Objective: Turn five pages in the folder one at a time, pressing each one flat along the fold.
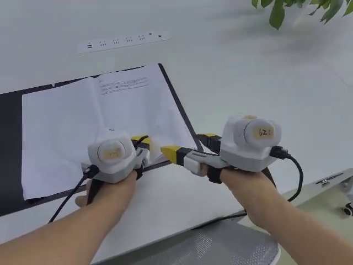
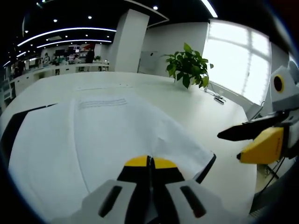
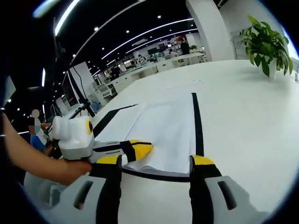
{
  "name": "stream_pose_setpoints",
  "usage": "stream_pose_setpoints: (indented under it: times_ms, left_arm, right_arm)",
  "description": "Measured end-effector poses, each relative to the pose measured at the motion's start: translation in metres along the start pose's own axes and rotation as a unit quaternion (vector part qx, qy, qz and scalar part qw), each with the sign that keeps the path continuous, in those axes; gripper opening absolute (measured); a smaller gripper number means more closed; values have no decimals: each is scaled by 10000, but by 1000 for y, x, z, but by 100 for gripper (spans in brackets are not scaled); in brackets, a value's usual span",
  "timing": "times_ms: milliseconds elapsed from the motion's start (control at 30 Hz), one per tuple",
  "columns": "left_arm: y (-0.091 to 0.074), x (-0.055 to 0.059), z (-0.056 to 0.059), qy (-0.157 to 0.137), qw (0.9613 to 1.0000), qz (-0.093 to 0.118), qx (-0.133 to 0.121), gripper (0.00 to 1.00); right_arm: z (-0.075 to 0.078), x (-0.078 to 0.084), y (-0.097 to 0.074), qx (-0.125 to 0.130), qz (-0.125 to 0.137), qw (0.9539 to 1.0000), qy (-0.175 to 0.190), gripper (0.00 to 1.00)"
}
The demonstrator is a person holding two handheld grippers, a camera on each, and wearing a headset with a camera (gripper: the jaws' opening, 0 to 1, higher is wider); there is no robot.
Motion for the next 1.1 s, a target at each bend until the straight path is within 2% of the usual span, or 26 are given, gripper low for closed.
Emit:
stream_pose_setpoints:
  times_ms: [133, 467, 800, 967, 1100]
  left_arm:
    - [0, 0, 1, 35, 10000, 9, -25, 0]
    - [1, 1, 2, 45, 9999, 54, -100, 0]
    - [1, 1, 3, 44, 9998, 71, -157, 0]
    - [1, 2, 4, 51, 9998, 68, -160, 0]
    - [0, 2, 4, 62, 9998, 66, -160, 0]
  right_arm:
    - [7, -1, 9, 10, -36, 10000, -63, 55]
    - [22, -7, 25, -128, -99, 9998, 62, 50]
    - [30, -2, 32, -266, -199, 9989, 330, 43]
    - [35, -3, 31, -180, -180, 9987, 451, 33]
    - [41, -3, 29, -72, -100, 9972, 743, 22]
Point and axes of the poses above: the centre of the closed fingertips' face, and the gripper's own axes: y roughly forward along the fingers, z roughly to its right, x roughly out of its underside, the point moved 10 cm from there along -y, roughly backward along the fingers, and after that the axes turned 8 degrees about y, right-handed, at the moved point
